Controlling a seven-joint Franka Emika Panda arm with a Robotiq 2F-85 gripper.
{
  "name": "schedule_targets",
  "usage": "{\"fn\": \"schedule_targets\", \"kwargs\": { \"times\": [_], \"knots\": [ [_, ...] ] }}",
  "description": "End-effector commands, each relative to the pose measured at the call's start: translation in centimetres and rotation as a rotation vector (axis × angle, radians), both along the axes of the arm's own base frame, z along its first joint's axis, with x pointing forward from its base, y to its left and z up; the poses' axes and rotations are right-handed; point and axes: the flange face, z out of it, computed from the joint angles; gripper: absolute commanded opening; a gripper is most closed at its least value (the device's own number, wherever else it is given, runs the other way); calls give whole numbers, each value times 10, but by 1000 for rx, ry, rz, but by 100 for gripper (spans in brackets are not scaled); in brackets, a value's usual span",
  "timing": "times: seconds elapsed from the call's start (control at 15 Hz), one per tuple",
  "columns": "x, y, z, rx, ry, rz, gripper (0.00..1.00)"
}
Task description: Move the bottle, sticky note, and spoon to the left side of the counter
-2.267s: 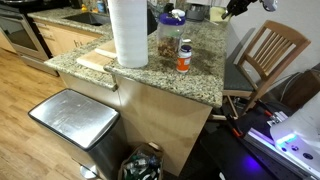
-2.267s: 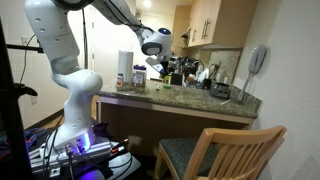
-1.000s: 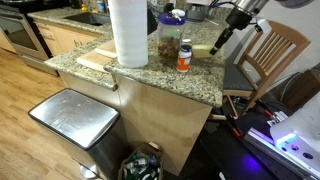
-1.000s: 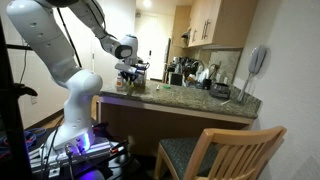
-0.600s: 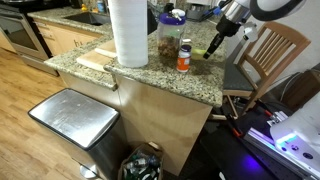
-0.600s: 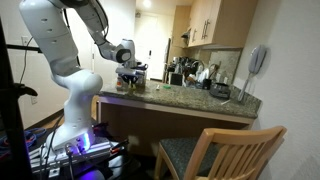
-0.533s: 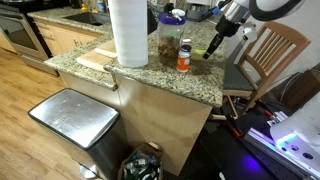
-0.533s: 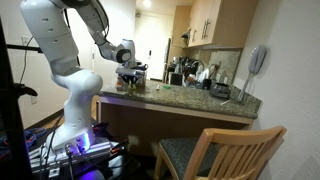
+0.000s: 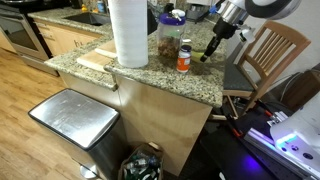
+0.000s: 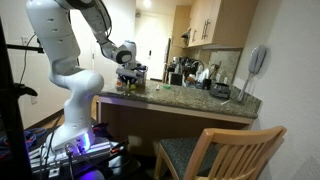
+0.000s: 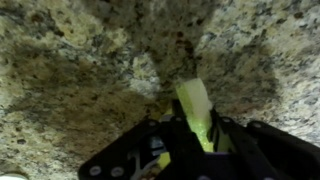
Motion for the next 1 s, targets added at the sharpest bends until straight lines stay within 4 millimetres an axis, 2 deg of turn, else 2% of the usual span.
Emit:
{"fn": "schedule_targets", "kwargs": {
  "times": [0.0, 0.47, 0.87, 0.93],
  "knots": [
    [6, 3, -8, 22, 74, 36, 52],
    [10, 4, -14, 35, 89, 6, 98],
    [14, 4, -12, 38, 13, -22, 100],
    [-10, -30, 40, 48, -1, -16, 100]
  ]
}}
